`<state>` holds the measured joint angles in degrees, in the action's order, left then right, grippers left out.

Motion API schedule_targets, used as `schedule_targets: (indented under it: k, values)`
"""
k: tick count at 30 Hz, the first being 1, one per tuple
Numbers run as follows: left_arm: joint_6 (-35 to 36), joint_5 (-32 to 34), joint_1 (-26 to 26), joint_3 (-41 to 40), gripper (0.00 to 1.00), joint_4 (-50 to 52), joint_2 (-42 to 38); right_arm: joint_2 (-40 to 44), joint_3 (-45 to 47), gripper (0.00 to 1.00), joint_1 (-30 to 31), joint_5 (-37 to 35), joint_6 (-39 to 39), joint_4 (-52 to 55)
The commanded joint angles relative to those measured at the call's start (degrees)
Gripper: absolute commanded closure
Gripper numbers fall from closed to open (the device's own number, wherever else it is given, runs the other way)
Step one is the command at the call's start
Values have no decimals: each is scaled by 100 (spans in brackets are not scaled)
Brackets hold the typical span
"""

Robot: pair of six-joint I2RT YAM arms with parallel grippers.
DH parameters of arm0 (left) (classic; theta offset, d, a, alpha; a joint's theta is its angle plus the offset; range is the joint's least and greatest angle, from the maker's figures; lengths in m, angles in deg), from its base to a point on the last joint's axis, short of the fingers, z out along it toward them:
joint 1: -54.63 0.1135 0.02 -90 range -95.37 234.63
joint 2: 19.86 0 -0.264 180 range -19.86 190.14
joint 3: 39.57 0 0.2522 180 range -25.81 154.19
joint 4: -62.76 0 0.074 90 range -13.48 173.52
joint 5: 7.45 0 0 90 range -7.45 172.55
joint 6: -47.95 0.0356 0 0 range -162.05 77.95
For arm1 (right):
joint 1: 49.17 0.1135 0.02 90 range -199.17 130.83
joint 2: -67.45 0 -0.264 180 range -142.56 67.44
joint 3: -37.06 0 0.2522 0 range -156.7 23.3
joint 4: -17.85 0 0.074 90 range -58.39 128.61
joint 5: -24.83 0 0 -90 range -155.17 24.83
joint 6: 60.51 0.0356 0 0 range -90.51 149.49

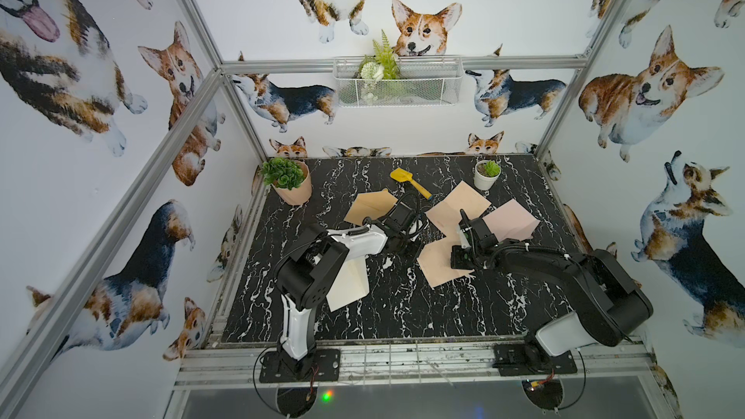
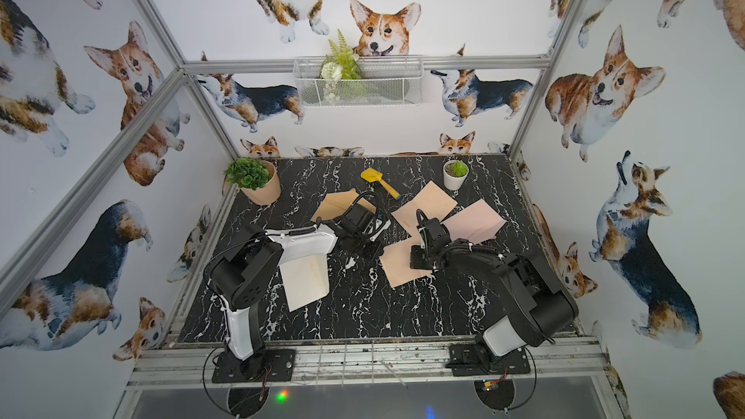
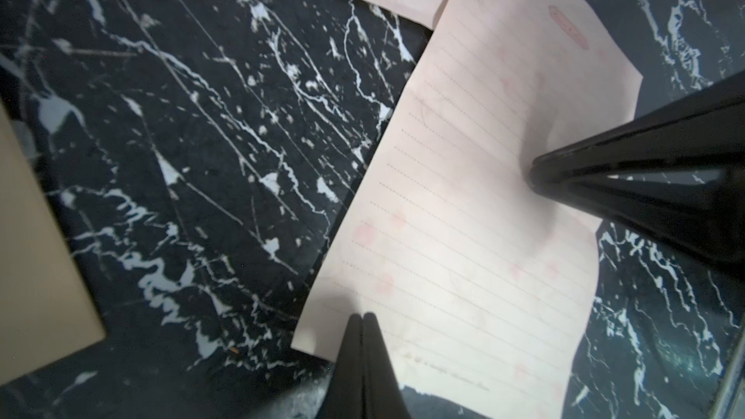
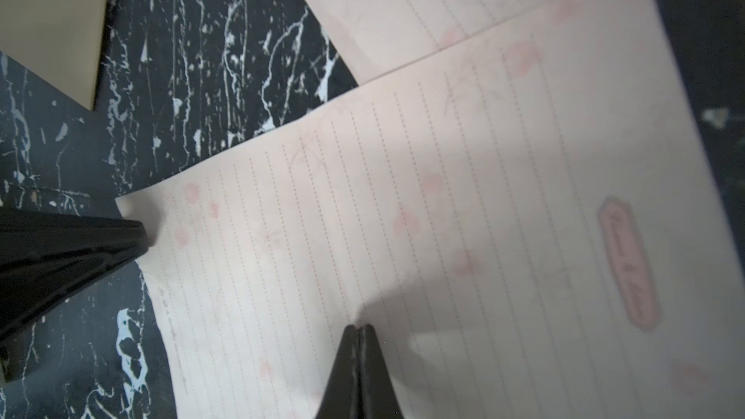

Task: Take the letter paper out of the envelope
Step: Move the letter paper to the center of the board.

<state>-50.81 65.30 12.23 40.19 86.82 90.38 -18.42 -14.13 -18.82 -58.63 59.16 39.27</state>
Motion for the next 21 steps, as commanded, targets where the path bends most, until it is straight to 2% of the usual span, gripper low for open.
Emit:
schedule_targets:
  k: [1, 13, 17, 21]
  values:
    - [41, -59, 21, -8, 100, -90, -2, 100, 91, 100, -78, -31, -95, 166]
    - [41, -16, 28, -71, 100, -137, -101, -245, 224, 100, -82, 32, -15, -79]
    - [-81, 48, 25, -671, 100, -902, -703, -324, 208, 100, -80, 133, 43, -149]
    - [-129, 388, 27, -1315, 100, -1566, -1445, -458, 184, 100, -51, 467, 208, -460]
